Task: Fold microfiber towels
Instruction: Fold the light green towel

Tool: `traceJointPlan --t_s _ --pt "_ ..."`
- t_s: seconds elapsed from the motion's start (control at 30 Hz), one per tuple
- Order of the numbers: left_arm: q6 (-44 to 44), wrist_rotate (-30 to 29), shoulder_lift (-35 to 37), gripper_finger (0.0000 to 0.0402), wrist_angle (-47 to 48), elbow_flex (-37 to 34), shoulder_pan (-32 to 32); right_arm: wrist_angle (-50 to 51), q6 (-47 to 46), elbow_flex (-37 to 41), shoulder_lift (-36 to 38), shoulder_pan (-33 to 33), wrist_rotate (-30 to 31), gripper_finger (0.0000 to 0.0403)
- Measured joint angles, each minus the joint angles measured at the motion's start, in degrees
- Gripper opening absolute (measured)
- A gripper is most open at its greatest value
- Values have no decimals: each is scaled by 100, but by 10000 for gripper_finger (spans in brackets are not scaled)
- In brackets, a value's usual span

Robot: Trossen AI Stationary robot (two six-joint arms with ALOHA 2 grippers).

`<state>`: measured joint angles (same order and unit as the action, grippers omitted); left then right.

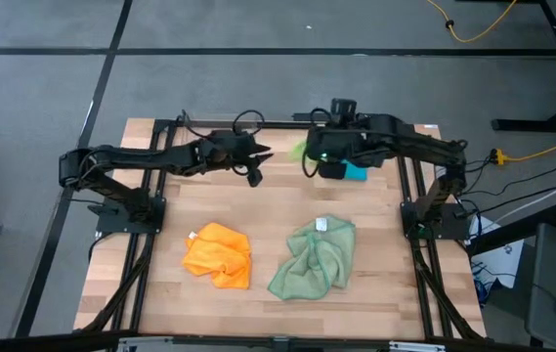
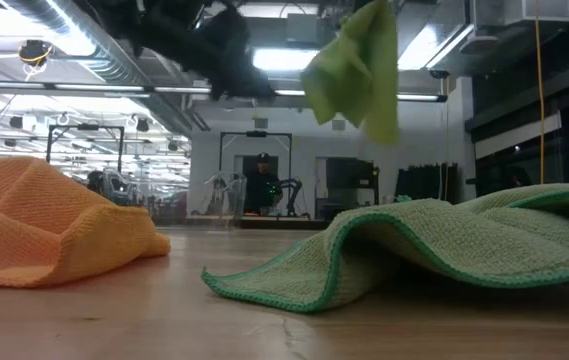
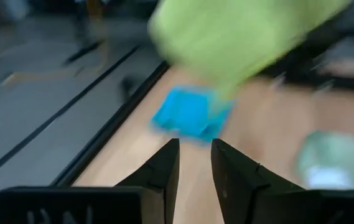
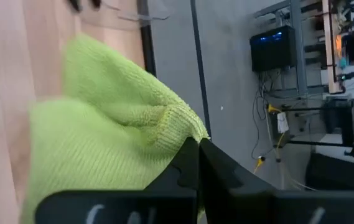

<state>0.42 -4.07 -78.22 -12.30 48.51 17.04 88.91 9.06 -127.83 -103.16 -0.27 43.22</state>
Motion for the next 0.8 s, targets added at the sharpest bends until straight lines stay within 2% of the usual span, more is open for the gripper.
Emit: traceJointPlan --t_s 0.07,0.13,0.2,0.37,0.43,0.67,0.8 --pt "18 494 -72 85 -498 2 -51 -10 -110 0 27 -2 66 4" --pt "28 635 -189 85 -856 4 -123 -19 -140 0 62 -2 173 4" --pt "178 551 -309 85 -1034 4 -201 -61 -144 0 71 -2 177 4" --pt "737 -249 -557 85 -1032 0 -253 -73 -151 4 66 -2 179 4" --pt "768 -399 -648 85 -1091 0 -223 -79 -151 4 66 -2 177 4" --pt "629 -358 -1089 85 -1617 0 5 -86 -153 4 66 -2 175 4" --pt "569 202 -1389 85 -2183 0 92 -94 -154 7 64 -2 172 4"
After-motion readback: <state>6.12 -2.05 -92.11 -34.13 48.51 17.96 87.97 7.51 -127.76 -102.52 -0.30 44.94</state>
